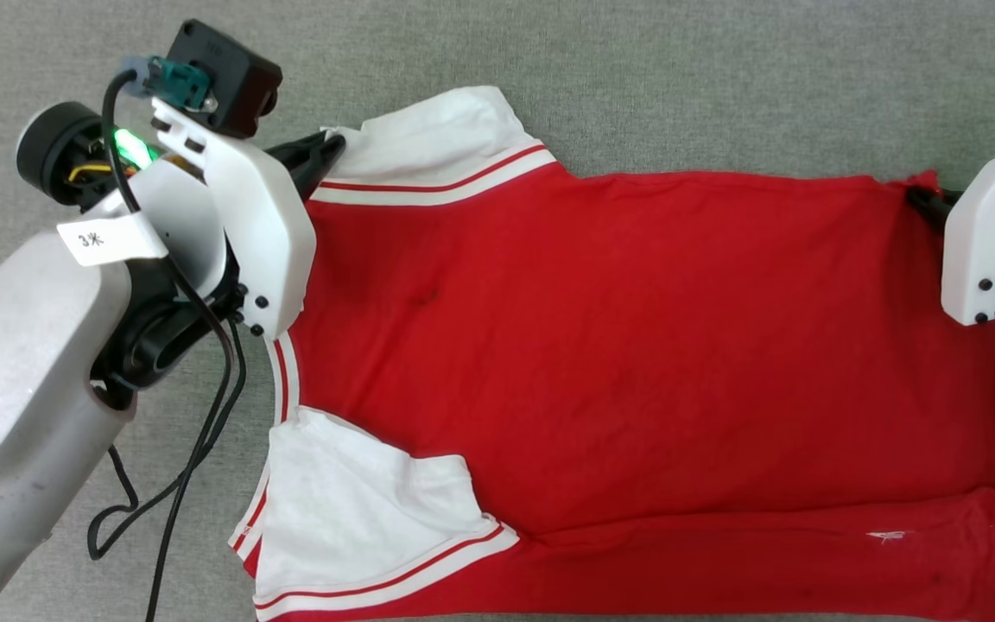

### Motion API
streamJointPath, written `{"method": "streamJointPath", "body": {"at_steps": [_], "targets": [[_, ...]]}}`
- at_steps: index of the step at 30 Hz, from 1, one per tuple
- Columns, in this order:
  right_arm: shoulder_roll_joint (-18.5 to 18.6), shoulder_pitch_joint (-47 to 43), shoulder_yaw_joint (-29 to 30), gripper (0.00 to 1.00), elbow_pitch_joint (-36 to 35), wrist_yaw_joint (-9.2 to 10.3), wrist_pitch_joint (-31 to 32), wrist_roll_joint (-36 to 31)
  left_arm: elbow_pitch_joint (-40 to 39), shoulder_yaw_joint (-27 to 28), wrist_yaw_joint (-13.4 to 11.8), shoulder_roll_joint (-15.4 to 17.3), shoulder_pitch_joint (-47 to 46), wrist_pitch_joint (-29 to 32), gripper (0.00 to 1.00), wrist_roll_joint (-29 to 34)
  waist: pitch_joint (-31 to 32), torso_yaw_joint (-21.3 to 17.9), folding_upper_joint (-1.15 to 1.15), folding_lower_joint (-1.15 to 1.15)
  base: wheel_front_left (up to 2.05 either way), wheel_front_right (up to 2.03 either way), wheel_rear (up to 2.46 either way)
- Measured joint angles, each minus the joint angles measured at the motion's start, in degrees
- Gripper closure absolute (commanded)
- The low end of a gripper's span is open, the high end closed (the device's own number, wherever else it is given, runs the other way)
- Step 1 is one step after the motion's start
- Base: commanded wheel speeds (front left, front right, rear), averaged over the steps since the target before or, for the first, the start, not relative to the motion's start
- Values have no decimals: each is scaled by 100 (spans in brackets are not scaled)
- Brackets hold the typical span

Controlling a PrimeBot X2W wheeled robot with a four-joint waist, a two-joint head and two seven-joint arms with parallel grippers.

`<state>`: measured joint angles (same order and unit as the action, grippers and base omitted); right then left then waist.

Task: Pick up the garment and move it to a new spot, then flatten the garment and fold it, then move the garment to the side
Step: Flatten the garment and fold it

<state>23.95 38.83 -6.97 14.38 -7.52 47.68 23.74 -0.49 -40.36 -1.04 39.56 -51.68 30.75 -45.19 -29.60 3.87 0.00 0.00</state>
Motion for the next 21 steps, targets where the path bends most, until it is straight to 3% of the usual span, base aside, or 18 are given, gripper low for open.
{"method": "streamJointPath", "body": {"at_steps": [10, 21], "targets": [[-14, -149, 318, 100, 401, -2, -1070, 143, 180, 59, -109, -45, 382, -374, 100, -142, 469, 2, 0, 0, 0, 0, 0], [-110, -1141, 683, 100, 358, -1, -1633, 617, 189, -4, -249, -88, 1025, -660, 100, -281, 1217, 90, 0, 0, 0, 0, 0]]}}
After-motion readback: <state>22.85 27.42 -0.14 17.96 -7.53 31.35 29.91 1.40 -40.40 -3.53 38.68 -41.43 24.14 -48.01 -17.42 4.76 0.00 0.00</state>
